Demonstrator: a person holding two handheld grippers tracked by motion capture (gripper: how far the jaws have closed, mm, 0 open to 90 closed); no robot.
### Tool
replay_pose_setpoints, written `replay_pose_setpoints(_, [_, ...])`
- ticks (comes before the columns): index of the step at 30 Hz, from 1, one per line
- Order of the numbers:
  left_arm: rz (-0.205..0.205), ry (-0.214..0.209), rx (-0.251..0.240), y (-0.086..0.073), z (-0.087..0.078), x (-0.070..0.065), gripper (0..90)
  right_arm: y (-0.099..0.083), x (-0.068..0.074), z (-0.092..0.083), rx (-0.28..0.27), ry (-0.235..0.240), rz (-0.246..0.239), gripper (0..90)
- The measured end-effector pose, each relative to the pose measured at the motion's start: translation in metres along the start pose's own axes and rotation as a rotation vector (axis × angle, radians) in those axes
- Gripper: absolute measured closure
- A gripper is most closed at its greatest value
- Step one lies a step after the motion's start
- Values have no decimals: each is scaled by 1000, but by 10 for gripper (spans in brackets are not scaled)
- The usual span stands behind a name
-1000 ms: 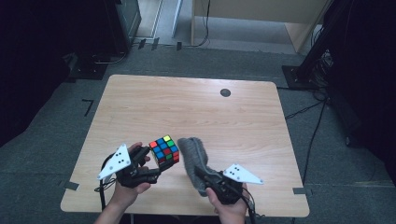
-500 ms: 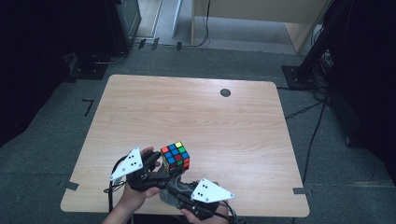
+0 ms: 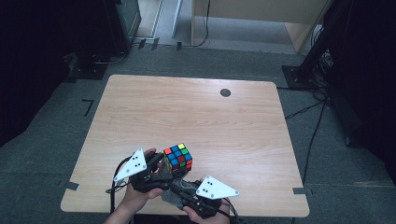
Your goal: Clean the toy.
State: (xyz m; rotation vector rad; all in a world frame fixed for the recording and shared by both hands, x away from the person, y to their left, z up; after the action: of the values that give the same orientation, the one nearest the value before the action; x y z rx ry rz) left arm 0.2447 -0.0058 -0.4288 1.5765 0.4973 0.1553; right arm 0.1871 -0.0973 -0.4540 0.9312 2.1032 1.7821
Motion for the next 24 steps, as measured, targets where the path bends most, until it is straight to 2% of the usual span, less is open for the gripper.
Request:
replay_pose_setpoints(2, [-3,7,-13,3,-3,3,341,2,-12,-5,-19,-37,28,776])
replay_pose_setpoints(5, [1,27,-14,4,-8,9,341,1,-43,-17,-48,-156,139,775])
replay_pose_setpoints(6, [1,35,-14,5,-9,10,340,0,-53,-21,-52,-201,157,774])
replay_pose_setpoints(9, [3,44,-17,5,-11,13,340,-5,-75,-30,-36,-297,159,763])
replay_pose_setpoints(12, [50,76,6,2,-10,15,340,-13,-88,-31,19,-354,144,736])
replay_pose_setpoints(13, [83,98,30,-2,-8,16,340,-17,-93,-30,44,-373,139,715])
replay_pose_setpoints(14, [91,103,39,-4,-8,16,341,-25,-99,-28,91,-386,148,682])
replay_pose_setpoints(16, [98,110,50,-8,-7,17,340,-32,-105,-26,121,-381,175,613])
replay_pose_setpoints(18, [89,107,53,-10,-6,19,340,-35,-108,-26,135,-351,200,507])
replay_pose_setpoints(20, [113,124,71,-15,-4,21,340,-27,-107,-29,114,-353,196,412])
replay_pose_setpoints(21, [130,135,83,-17,-4,22,340,-18,-105,-33,84,-352,198,376])
replay_pose_setpoints(24, [186,158,132,-28,2,22,340,5,-94,-42,8,-327,198,343])
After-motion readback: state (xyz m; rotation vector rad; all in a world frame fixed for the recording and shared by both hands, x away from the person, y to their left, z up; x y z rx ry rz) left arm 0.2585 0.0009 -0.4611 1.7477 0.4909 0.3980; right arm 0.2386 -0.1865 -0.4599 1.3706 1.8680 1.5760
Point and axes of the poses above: each handheld gripper's, and its own axes: z roughly forward along the jaws, y roughly out of its top, x roughly to its left, the point moved 7 cm from there along z, roughly forward along the jaws, and after that the axes turned 1 degree about -y, right-handed, at the moved point
